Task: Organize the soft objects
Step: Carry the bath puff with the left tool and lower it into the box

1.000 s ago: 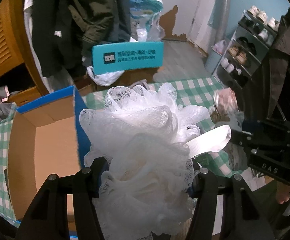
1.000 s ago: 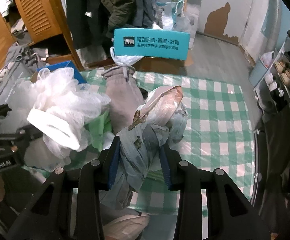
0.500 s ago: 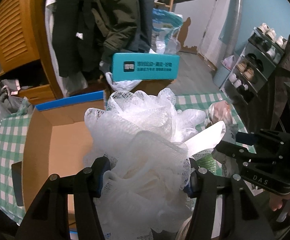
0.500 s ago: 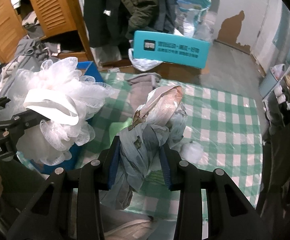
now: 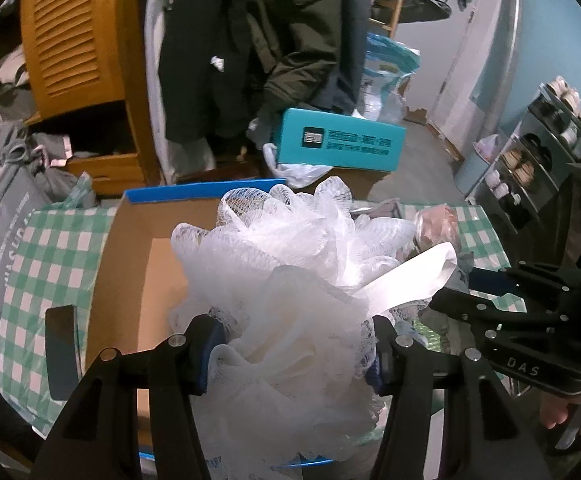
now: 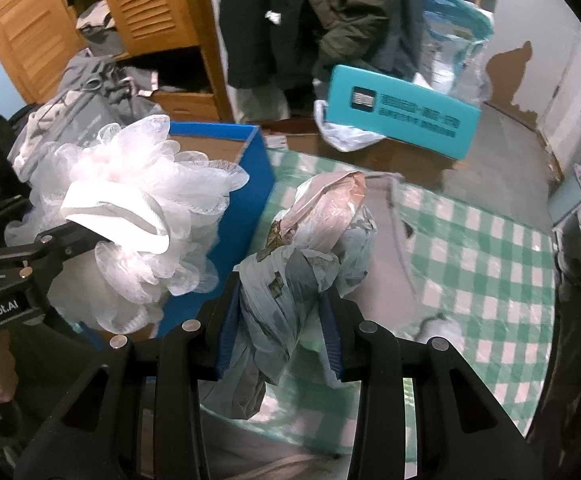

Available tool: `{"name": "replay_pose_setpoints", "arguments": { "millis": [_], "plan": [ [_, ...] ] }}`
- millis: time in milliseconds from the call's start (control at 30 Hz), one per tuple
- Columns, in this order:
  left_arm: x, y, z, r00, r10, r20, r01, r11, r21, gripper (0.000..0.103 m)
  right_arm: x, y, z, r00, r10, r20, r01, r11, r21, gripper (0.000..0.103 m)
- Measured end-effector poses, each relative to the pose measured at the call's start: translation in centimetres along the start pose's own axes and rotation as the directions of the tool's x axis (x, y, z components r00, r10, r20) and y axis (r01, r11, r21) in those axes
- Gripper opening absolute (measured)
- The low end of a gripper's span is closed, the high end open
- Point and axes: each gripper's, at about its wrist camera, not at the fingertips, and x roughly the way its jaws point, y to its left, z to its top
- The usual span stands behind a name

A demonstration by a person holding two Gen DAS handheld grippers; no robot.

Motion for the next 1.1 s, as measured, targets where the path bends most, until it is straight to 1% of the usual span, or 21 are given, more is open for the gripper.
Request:
{"name": "replay_pose_setpoints", "arguments": {
  "millis": [233,367,533,633,700,800,900,967,1000,1033,1067,1100],
  "plan": [
    [-0.2,2.3,-0.1,1.000,-0.017,0.000,0.017,0.999,-0.040,0.055,1.9,3.0,1.6,0.999,0.035,-0.020,-0.036,0.998,-0.043,0.036],
    [-0.4,3.2,0.0,1.000,-0.015,0.006,0.015,0.998,-0.056,0.054,2.6,4.7,2.5,0.998,0.052,-0.030,-0.054,0.996,-0.070,0.036],
    [-0.3,4.9,-0.1,1.000,0.002,0.006,-0.001,0.996,-0.088,0.053,3.6,6.4,3.3,0.997,0.061,-0.042,-0.065,0.993,-0.098,0.036],
    [-0.4,6.1,-0.1,0.999,0.033,0.011,-0.032,0.995,-0.099,0.052,4.2,7.4,3.7,0.996,0.071,-0.055,-0.077,0.991,-0.112,0.036],
    [-0.1,6.9,-0.2,0.999,0.036,0.002,-0.036,0.993,-0.111,0.052,4.9,8.1,3.8,0.995,0.075,-0.068,-0.083,0.988,-0.127,0.036],
    [1.2,8.3,-0.7,0.999,0.020,-0.039,-0.026,0.990,-0.141,0.052,6.0,9.1,3.9,0.993,0.075,-0.095,-0.089,0.985,-0.146,0.036],
    [2.0,9.1,-1.2,0.997,0.024,-0.071,-0.035,0.986,-0.165,0.052,7.3,9.7,3.8,0.989,0.063,-0.135,-0.085,0.983,-0.162,0.038],
    [2.3,9.6,-1.5,0.995,0.044,-0.084,-0.058,0.984,-0.169,0.059,7.8,9.8,3.7,0.986,0.066,-0.152,-0.090,0.984,-0.155,0.042],
    [2.3,9.7,-1.6,0.995,0.056,-0.087,-0.070,0.983,-0.168,0.063,7.9,9.8,3.8,0.985,0.071,-0.156,-0.094,0.984,-0.151,0.047],
    [2.2,9.8,-1.7,0.993,0.073,-0.090,-0.087,0.982,-0.166,0.069,7.9,9.8,3.8,0.985,0.075,-0.157,-0.098,0.984,-0.146,0.049],
    [2.1,9.9,-1.7,0.993,0.080,-0.088,-0.093,0.982,-0.164,0.071,7.7,9.6,3.9,0.986,0.076,-0.150,-0.098,0.986,-0.139,0.054],
    [2.0,9.9,-1.7,0.992,0.088,-0.085,-0.101,0.982,-0.159,0.072,7.6,9.5,3.9,0.987,0.075,-0.144,-0.095,0.986,-0.135,0.056]
  ]
}}
